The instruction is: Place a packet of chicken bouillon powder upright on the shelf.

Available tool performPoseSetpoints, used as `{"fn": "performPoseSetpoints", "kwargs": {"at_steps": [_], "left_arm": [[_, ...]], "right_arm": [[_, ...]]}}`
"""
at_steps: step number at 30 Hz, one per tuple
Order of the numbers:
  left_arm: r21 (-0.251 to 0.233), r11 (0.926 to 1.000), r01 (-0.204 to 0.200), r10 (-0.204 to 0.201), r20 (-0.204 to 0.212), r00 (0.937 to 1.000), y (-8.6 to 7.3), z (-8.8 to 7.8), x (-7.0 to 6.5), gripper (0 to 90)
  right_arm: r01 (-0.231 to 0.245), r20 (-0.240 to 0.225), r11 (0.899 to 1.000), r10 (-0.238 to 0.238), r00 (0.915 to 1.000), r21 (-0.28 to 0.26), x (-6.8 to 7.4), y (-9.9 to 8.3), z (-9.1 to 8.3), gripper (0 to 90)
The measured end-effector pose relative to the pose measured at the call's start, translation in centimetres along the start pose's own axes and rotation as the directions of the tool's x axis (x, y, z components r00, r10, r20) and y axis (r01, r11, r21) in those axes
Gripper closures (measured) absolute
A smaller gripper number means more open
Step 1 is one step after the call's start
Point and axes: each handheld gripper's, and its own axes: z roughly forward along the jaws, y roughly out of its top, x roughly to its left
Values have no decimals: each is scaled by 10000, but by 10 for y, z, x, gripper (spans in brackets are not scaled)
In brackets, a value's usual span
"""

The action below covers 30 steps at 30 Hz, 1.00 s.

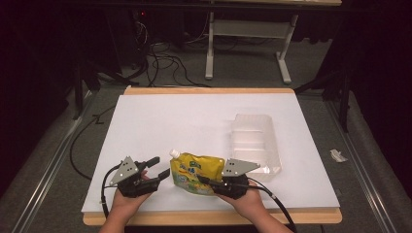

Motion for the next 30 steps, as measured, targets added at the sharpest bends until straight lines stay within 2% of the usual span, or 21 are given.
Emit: {"fn": "performPoseSetpoints", "kwargs": {"at_steps": [6, 14, 30], "left_arm": [[-9, 10000, 10, -10, -21, 10000, 0, 0, 0, 390], [6, 10000, 13, -13, 4, 10000, 0, 1, 0, 390], [67, 9997, -224, 224, 29, 9997, 0, 2, -2, 385]], "right_arm": [[-43, -147, 9999, 41, 9999, -123, 1, -1, -1, 834], [-85, 13, 9998, 86, 10000, -190, 1, 0, -3, 846], [-22, 147, 9981, 31, 9999, -609, 0, 9, -22, 846]]}}
